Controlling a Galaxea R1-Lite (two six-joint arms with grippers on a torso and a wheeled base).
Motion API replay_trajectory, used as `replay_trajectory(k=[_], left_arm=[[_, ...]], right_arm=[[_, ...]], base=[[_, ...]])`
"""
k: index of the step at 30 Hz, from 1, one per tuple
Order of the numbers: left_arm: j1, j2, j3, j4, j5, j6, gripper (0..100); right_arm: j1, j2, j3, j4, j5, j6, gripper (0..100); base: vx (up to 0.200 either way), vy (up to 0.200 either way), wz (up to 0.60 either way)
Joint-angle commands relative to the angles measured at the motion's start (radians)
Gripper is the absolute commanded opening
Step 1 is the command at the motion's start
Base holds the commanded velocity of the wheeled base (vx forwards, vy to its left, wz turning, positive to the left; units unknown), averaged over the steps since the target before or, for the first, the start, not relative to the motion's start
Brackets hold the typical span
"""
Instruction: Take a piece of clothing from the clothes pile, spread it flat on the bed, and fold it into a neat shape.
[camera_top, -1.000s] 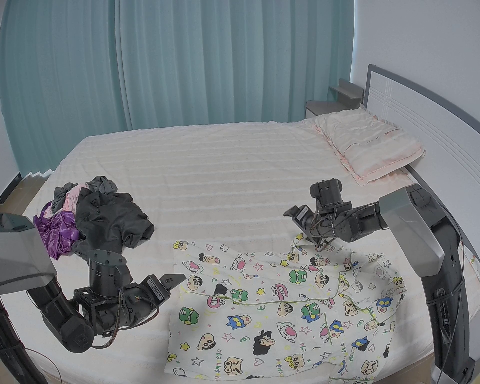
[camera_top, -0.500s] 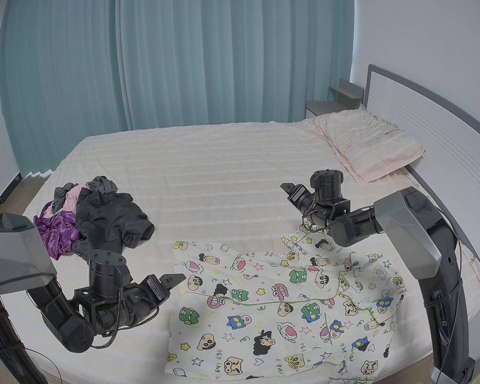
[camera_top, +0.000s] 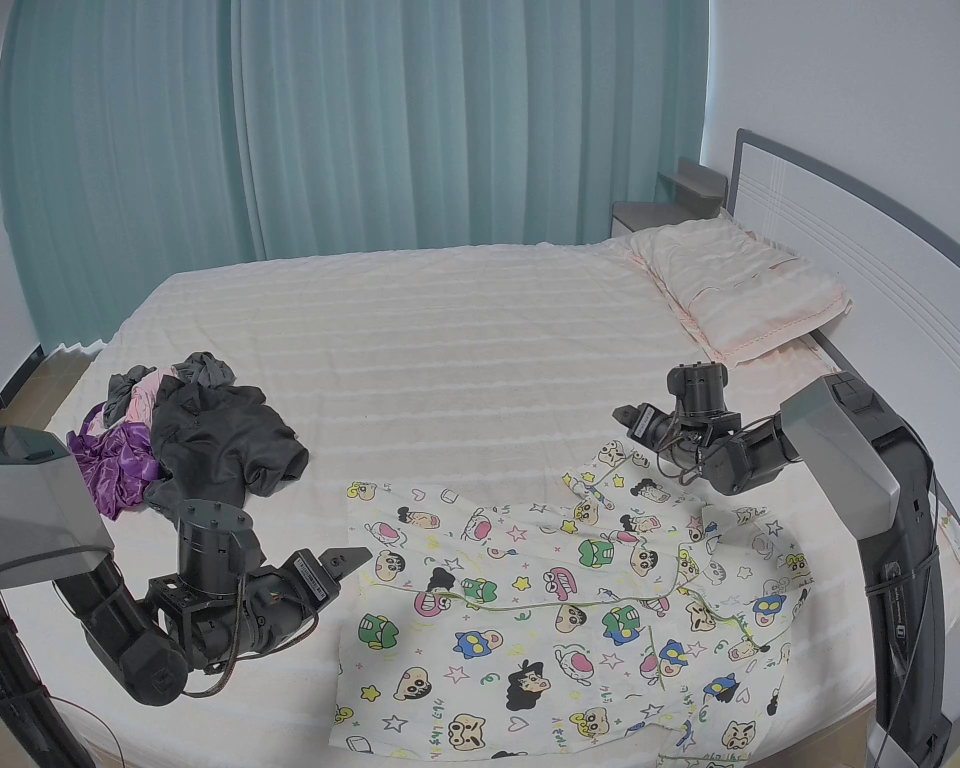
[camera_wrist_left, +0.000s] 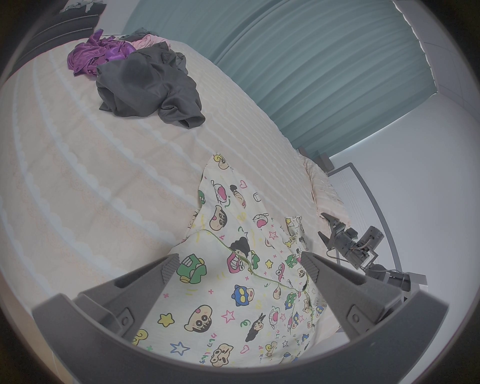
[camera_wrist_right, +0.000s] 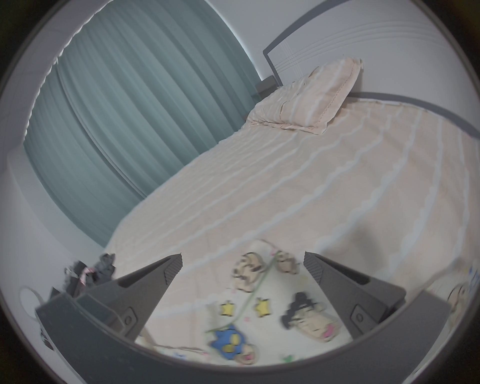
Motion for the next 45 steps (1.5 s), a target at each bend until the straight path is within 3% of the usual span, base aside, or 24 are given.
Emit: replay_trajectory(k=[1,3,9,13,22,31,32,45], left_arm=[[-0.001,0.002,0.0,0.0,0.0,0.0,100],[0.001,0.002,0.005,0.0,0.0,0.0,100],[-0.001,0.002,0.005,0.0,0.0,0.0,100],[0.001,0.002,0.005,0.0,0.0,0.0,100],[-0.001,0.003,0.005,0.0,-0.001,0.0,100],[-0.001,0.003,0.005,0.0,-0.001,0.0,100],[-0.001,0.003,0.005,0.0,-0.001,0.0,100],[-0.001,0.003,0.005,0.0,-0.001,0.0,100]], right_arm=[[-0.046,0.026,0.034,0.025,0.007,-0.08,100],[-0.052,0.035,0.041,0.034,0.007,-0.126,100],[-0.052,0.029,0.038,0.096,0.03,-0.154,100],[-0.052,0.038,0.04,0.143,0.05,-0.247,100],[-0.051,0.038,0.009,0.211,0.097,-0.279,100],[-0.045,0.063,-0.044,0.258,0.097,-0.299,100],[-0.045,0.067,-0.058,0.278,0.097,-0.299,0],[-0.083,0.076,-0.072,0.271,0.099,-0.266,0]], base=[[0.0,0.0,0.0],[0.0,0.0,0.0],[0.0,0.0,0.0],[0.0,0.0,0.0],[0.0,0.0,0.0],[0.0,0.0,0.0],[0.0,0.0,0.0],[0.0,0.0,0.0]])
